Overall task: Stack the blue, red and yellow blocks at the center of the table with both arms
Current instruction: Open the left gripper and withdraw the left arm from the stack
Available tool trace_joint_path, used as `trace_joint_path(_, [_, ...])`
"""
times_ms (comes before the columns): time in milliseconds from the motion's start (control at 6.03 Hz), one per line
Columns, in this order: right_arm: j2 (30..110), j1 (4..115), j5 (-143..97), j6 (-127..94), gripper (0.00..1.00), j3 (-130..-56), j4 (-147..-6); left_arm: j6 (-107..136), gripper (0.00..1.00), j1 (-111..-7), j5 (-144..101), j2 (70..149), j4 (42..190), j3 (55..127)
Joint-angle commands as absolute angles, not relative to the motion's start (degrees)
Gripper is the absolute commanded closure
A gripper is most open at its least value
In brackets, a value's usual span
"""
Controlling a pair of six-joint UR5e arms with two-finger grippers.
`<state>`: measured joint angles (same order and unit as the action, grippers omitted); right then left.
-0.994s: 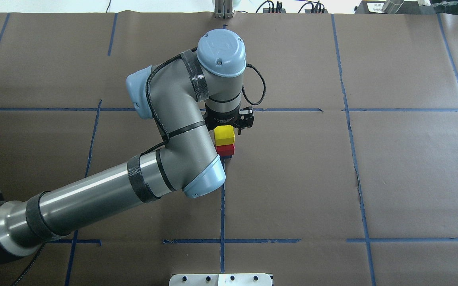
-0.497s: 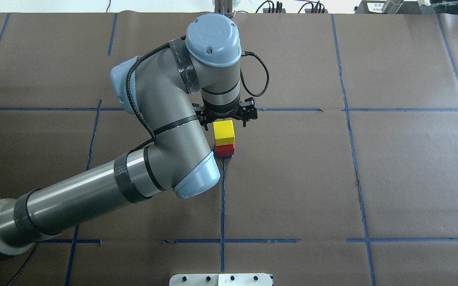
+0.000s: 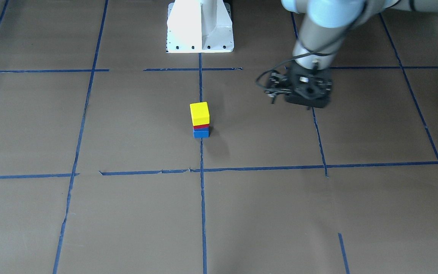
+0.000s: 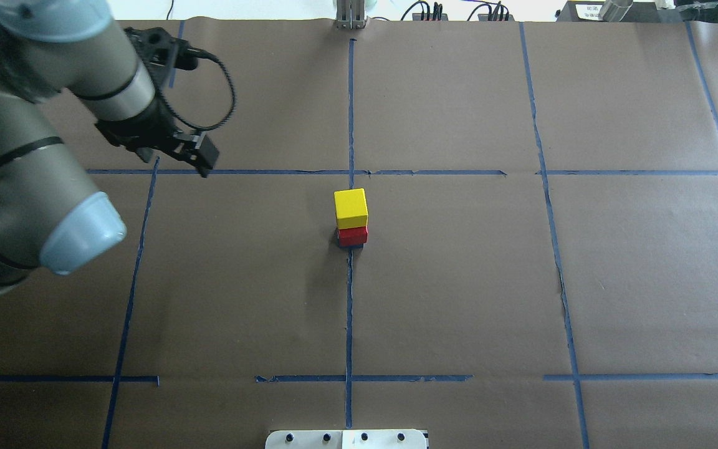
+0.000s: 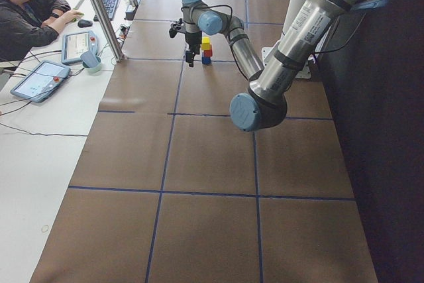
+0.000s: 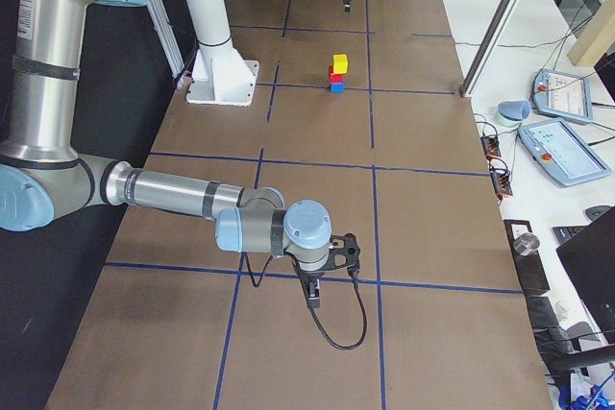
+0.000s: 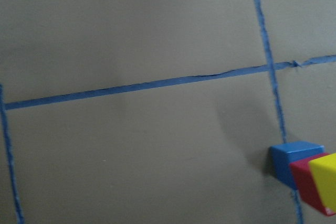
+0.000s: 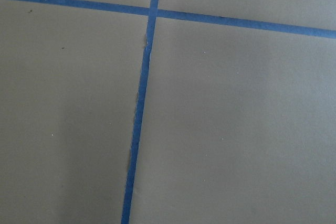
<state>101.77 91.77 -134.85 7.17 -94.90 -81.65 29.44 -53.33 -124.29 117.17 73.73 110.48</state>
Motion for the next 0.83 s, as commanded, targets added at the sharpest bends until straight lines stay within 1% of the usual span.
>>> trace_joint_path(0, [101.5, 91.8, -134.9, 7.1, 0.00, -94.9, -81.7, 4.7, 0.00, -68.0, -131.0, 101.1, 74.1, 110.7])
trace_joint_path(331, [101.5, 91.8, -134.8, 7.2, 0.00, -94.9, -81.6, 1.1, 0.00, -79.1, -131.2, 88.2, 77.1, 110.5])
trace_joint_path(497, [101.3, 91.8, -134.6, 7.5, 0.00, -94.9, -81.6, 1.1, 0.00, -81.4, -132.1, 81.4, 84.3, 110.2])
trace_joint_path(663, [101.3, 91.8, -134.3, 7.4, 0.00, -95.0, -81.3, 1.9, 0.00, -81.7, -134.8, 76.8, 91.9, 108.0])
